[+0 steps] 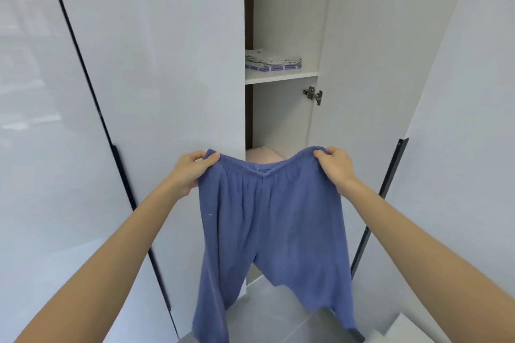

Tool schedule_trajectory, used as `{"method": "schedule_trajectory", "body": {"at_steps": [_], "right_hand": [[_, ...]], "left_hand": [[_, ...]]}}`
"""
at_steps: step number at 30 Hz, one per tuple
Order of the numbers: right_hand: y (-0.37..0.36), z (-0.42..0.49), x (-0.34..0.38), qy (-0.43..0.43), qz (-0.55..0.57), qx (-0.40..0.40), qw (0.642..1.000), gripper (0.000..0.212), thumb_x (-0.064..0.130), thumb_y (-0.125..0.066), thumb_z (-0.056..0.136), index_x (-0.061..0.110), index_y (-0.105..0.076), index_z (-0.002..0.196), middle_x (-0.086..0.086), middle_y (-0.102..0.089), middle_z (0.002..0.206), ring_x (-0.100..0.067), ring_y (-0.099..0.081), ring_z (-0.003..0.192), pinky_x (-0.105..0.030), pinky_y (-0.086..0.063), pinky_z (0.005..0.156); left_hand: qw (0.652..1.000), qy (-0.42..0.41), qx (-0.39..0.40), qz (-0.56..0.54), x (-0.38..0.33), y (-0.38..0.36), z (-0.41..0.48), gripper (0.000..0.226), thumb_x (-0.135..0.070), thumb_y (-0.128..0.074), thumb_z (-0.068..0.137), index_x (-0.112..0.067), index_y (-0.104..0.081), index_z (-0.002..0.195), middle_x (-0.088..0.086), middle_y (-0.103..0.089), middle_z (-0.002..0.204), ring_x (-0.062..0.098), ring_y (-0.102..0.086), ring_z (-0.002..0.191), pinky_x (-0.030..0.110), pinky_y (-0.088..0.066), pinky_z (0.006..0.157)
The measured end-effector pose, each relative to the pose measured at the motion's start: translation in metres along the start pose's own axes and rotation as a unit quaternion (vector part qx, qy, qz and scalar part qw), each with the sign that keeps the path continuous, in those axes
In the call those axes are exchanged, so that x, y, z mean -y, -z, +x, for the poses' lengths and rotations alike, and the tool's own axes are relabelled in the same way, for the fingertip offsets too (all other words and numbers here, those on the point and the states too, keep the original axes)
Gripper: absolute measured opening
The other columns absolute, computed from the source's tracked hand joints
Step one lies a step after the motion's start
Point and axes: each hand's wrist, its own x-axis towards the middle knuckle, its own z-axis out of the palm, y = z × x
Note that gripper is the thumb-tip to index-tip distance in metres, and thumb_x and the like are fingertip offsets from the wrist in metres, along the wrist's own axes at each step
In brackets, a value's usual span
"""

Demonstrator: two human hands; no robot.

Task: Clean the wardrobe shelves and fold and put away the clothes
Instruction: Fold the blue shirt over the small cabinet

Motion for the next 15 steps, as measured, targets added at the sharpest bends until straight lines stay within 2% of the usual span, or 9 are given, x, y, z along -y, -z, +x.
{"method": "schedule_trajectory", "body": {"at_steps": [4,7,8,11,13,15], "right_hand": [[-0.039,-0.008,0.007,-0.032,0.047,0.049,0.997,0.014,0.019,-0.054,0.09,0.01,-0.056,0.079,-0.004,-0.057,0.083,-0.02,-0.053,0.078,-0.03,-0.044,0.064],[-0.069,-0.02,0.014,-0.023,0.067,0.084,0.994,0.011,0.018,-0.057,0.09,0.01,-0.063,0.092,-0.002,-0.066,0.096,-0.019,-0.061,0.092,-0.038,-0.051,0.083],[-0.077,-0.026,0.016,-0.014,0.08,0.088,0.993,0.009,0.018,-0.058,0.09,0.013,-0.065,0.093,0.0,-0.067,0.097,-0.017,-0.063,0.094,-0.035,-0.052,0.083],[-0.095,-0.042,0.021,0.022,0.1,0.073,0.992,0.01,0.016,-0.062,0.089,0.021,-0.064,0.081,0.004,-0.068,0.087,-0.013,-0.065,0.087,-0.026,-0.052,0.074],[-0.1,-0.045,0.021,0.043,0.104,0.07,0.991,0.004,0.018,-0.065,0.087,0.017,-0.066,0.084,0.001,-0.071,0.087,-0.015,-0.067,0.086,-0.025,-0.053,0.072],[-0.1,-0.047,0.022,0.066,0.102,0.081,0.989,0.007,0.017,-0.066,0.088,0.012,-0.069,0.092,0.0,-0.073,0.085,-0.011,-0.069,0.081,-0.021,-0.053,0.07]], "left_hand": [[0.999,0.02,0.034,-0.035,0.003,0.004,0.001,0.03,-0.03,-0.064,0.092,-0.003,-0.065,0.105,0.008,-0.068,0.101,0.018,-0.063,0.088,0.026,-0.054,0.071],[0.996,0.027,0.066,-0.055,0.005,-0.011,-0.002,0.028,-0.025,-0.061,0.094,-0.001,-0.063,0.108,0.01,-0.067,0.101,0.019,-0.064,0.085,0.024,-0.056,0.069],[0.995,0.024,0.069,-0.063,0.005,-0.017,-0.004,0.025,-0.025,-0.06,0.095,-0.002,-0.062,0.105,0.01,-0.065,0.099,0.019,-0.064,0.083,0.023,-0.056,0.067],[0.995,0.01,0.063,-0.081,0.008,-0.033,-0.008,0.017,-0.023,-0.06,0.095,-0.006,-0.059,0.094,0.011,-0.065,0.094,0.02,-0.065,0.079,0.022,-0.056,0.059],[0.995,-0.007,0.06,-0.085,0.011,-0.039,-0.01,0.015,-0.023,-0.06,0.095,-0.009,-0.06,0.089,0.012,-0.068,0.094,0.021,-0.068,0.078,0.023,-0.057,0.059],[0.994,-0.024,0.061,-0.082,0.014,-0.044,-0.01,0.015,-0.023,-0.06,0.095,-0.009,-0.064,0.093,0.012,-0.071,0.094,0.018,-0.07,0.077,0.023,-0.056,0.059]]}}
